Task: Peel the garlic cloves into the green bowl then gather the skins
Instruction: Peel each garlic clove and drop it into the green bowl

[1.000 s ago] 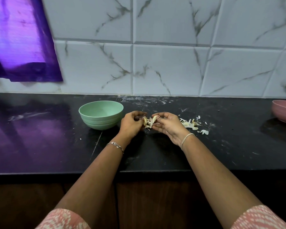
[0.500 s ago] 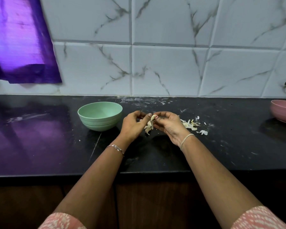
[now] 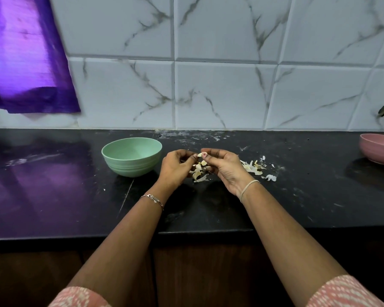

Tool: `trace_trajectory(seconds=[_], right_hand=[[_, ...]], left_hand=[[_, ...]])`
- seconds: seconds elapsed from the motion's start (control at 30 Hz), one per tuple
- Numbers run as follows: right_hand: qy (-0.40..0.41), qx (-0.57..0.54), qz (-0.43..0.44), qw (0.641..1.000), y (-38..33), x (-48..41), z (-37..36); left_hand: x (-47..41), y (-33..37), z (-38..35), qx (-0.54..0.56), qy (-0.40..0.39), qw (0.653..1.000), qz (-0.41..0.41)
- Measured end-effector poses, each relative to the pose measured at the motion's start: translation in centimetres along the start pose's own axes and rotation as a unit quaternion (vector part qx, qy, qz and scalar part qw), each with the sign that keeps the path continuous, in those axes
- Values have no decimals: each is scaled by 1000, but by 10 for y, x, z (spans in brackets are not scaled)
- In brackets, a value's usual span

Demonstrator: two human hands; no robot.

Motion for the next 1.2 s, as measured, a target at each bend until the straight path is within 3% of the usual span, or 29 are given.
trace_trajectory(seconds=[0.2,0.6,0.7,0.8,1.0,1.2], right_hand=[[16,33,42,998,-4,2,-1],[23,69,26,997,3,-4,0],[76,142,67,985,-1,-5,10],[114,294,137,939,-11,-1,14],[-59,402,95,909,1,13,-5],[-65,464,110,877,1,19,-2]], left_hand=[[1,3,0,-19,4,1000,-11],[2,4,0,-41,11,999,-29],[5,11,6,-71,48,994,-74],[14,25,14,-137,90,976,-143],[28,47,51,-205,156,944,-207],[14,55,115,-397,162,900,-82]])
Point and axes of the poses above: each hand's wrist, its own x-axis away from the middle knuckle, its own z-axis out of the back of the hand, y = z × x, the point moved 6 cm from there along -x, towards the middle knuckle, and after that the axes turned 1 degree about -y, right-handed, at the moved point
